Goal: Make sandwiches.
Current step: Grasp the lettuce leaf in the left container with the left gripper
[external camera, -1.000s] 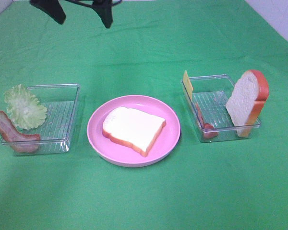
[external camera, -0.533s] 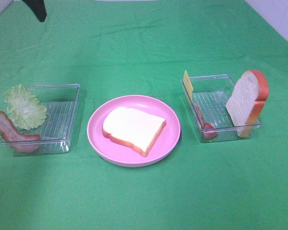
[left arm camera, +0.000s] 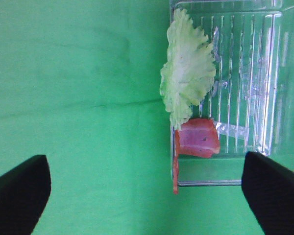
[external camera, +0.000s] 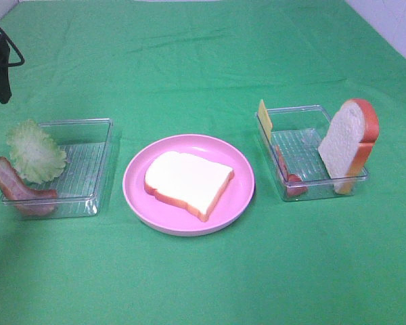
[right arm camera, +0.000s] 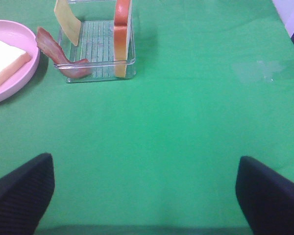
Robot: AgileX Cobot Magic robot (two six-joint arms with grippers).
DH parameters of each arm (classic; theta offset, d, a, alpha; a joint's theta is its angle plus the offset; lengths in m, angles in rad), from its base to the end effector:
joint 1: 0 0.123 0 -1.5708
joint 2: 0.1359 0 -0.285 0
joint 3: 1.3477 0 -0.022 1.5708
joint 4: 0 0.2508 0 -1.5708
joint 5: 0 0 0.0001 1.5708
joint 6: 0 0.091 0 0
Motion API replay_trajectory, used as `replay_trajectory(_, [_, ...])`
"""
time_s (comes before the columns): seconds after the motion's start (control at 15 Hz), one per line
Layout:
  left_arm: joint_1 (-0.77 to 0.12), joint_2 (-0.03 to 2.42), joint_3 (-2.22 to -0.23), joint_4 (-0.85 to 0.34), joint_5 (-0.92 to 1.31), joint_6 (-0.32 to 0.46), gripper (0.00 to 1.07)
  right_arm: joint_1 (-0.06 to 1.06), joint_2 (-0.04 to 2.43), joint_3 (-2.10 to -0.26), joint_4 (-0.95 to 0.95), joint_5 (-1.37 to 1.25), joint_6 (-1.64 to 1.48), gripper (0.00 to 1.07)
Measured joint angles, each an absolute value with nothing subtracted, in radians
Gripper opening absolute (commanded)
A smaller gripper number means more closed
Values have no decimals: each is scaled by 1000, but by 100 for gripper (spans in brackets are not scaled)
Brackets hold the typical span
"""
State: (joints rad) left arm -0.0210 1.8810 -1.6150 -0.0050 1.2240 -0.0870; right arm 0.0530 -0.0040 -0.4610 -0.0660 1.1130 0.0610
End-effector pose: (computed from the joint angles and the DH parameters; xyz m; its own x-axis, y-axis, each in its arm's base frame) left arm 0.3887 -0.0086 0.2674 -0.9838 -0.0679 -0.1661 -0.0656 0.9977 -0.0194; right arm -0.0033 -0.0056 0.2624 -0.5302 0.0036 -0.8479 0.0140 0.9999 -0.0045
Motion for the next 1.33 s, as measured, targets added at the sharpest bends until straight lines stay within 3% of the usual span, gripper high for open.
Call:
replay_trajectory(1.13, [-21, 2134, -1611, -123, 1010, 0, 100, 53, -4, -461, -66, 1113, 61, 97])
replay_trajectory(1.33, [-21, 2134, -1611, -124, 1010, 11, 89, 53, -4, -461, -66, 1113, 61, 97])
